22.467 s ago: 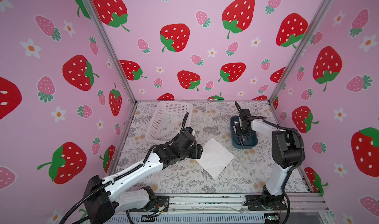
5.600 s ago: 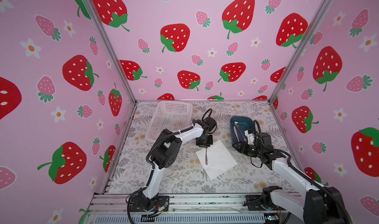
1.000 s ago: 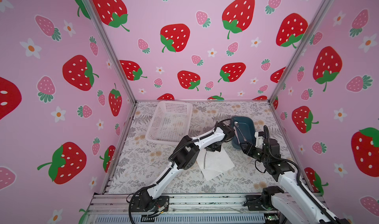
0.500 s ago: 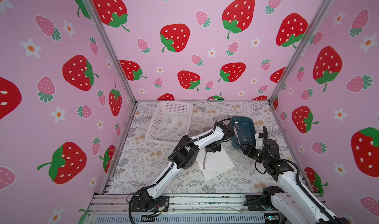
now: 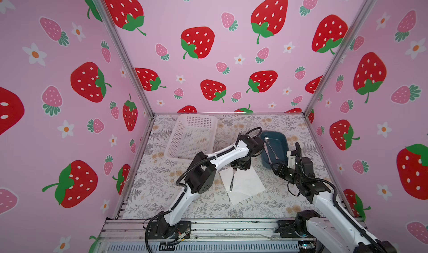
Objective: Place the utensils on the paper napkin and roll it up
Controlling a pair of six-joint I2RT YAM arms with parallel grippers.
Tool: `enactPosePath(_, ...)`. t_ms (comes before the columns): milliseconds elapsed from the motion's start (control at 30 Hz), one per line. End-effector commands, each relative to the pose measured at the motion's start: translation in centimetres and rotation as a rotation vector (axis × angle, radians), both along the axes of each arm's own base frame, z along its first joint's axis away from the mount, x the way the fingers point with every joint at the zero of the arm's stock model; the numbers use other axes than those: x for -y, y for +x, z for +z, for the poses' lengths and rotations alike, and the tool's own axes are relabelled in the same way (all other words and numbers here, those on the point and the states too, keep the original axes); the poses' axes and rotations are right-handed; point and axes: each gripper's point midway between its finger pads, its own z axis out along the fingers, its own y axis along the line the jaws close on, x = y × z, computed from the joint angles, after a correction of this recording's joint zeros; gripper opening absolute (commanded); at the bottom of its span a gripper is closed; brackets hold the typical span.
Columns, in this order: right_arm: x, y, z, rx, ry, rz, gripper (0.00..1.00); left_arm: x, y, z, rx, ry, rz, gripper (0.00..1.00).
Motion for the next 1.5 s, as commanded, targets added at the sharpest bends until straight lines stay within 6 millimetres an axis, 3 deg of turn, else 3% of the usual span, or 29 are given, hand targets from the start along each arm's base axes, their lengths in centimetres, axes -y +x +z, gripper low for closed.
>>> enactPosePath(0,-0.1,0.4,0.9,0.014,0.016,-0.004,0.47,-0.5,-0.5,0.2,-0.008,-0.099,-0.022,0.43)
enactPosePath(133,-0.5,0.5,1.6,0.036,0.042,0.012,0.47,-0.9,-1.7,-1.5,-0.093,-0.237,-0.006,0.4)
enactPosePath(300,-4.2,-0.2,4.2,0.118,0.125,0.238,0.54,-0.9,-2.2,-2.6,-0.148,-0.298,-0.013,0.38)
enactPosePath(567,-5.9,-0.5,3.2,0.068,0.112,0.313,0.56,-0.6,-1.9,-4.5,-0.187,-0.263,-0.019,0.32)
enactPosePath(700,-6.0,-0.4,2.9,0.057,0.102,0.315,0.56,-2.2,-1.6,-5.7,-0.18,-0.145,-0.008,0.27)
enactPosePath(867,-6.0,-0.5,2.3,0.033,0.096,0.315,0.56,-1.7,-1.7,-6.2,-0.181,-0.143,-0.023,0.23)
enactPosePath(1200,-5.8,-0.7,1.7,0.016,0.089,0.304,0.56,-1.5,-1.4,-5.2,-0.135,-0.085,-0.055,0.02)
enactPosePath(1467,-5.6,-0.5,1.5,0.008,0.09,0.28,0.56,0.7,-1.4,-3.1,-0.128,-0.206,-0.053,0.02)
